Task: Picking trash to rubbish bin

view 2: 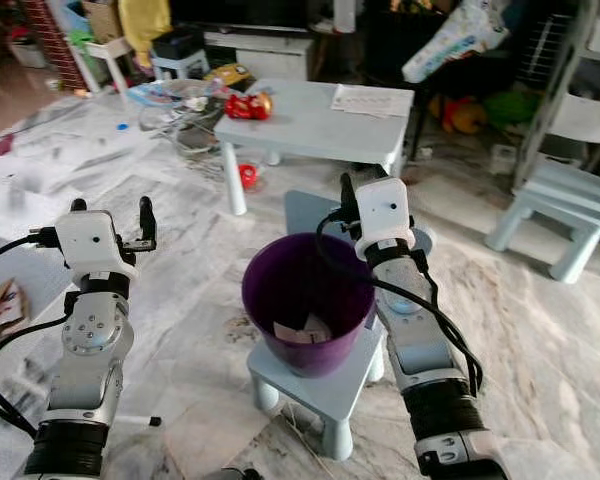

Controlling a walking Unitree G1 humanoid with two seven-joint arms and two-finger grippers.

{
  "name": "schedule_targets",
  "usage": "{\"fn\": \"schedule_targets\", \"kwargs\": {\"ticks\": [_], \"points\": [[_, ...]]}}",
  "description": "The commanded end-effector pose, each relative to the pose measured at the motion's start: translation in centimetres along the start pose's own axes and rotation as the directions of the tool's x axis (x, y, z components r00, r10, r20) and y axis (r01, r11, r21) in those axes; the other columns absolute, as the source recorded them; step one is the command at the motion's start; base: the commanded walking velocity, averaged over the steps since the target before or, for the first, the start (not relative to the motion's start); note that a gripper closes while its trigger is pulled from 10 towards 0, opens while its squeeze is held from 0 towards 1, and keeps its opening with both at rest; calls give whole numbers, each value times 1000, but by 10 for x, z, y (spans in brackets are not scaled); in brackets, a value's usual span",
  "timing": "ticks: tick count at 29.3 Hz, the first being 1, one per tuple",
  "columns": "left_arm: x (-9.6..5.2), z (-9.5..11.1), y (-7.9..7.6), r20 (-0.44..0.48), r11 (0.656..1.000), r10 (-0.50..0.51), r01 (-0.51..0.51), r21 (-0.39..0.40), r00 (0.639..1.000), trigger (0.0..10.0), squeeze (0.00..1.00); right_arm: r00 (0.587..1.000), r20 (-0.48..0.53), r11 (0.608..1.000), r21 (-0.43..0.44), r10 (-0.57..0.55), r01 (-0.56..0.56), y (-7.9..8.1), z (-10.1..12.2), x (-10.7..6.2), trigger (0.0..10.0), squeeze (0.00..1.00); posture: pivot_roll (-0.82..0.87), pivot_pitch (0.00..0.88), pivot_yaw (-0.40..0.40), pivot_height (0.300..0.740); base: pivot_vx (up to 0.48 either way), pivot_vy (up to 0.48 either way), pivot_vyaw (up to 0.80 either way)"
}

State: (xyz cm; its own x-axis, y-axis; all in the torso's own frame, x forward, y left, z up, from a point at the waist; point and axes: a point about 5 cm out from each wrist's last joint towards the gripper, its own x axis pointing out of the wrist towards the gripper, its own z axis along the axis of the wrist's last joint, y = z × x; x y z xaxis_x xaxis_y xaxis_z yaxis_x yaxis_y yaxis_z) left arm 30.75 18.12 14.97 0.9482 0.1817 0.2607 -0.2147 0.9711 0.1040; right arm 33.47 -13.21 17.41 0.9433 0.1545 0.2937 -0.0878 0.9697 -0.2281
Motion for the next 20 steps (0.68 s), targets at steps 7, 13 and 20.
{"fn": "schedule_targets", "kwargs": {"ticks": [7,13,20], "points": [[1,3,0,2,1000,2,-2,3,1000,10000,0,1000,-6,998,68,6,-6,2,3,1,10000,0,-83,31,63,740,0,0,800],[6,6,0,5,1000,-2,2,1,1000,10000,0,1000,-23,991,130,7,-4,3,2,4,10000,0,-83,29,68,740,0,0,800],[9,10,-2,9,1000,2,-2,-14,1000,10000,0,999,-40,986,169,4,3,3,1,7,10000,0,-90,40,67,740,0,0,800]]}}
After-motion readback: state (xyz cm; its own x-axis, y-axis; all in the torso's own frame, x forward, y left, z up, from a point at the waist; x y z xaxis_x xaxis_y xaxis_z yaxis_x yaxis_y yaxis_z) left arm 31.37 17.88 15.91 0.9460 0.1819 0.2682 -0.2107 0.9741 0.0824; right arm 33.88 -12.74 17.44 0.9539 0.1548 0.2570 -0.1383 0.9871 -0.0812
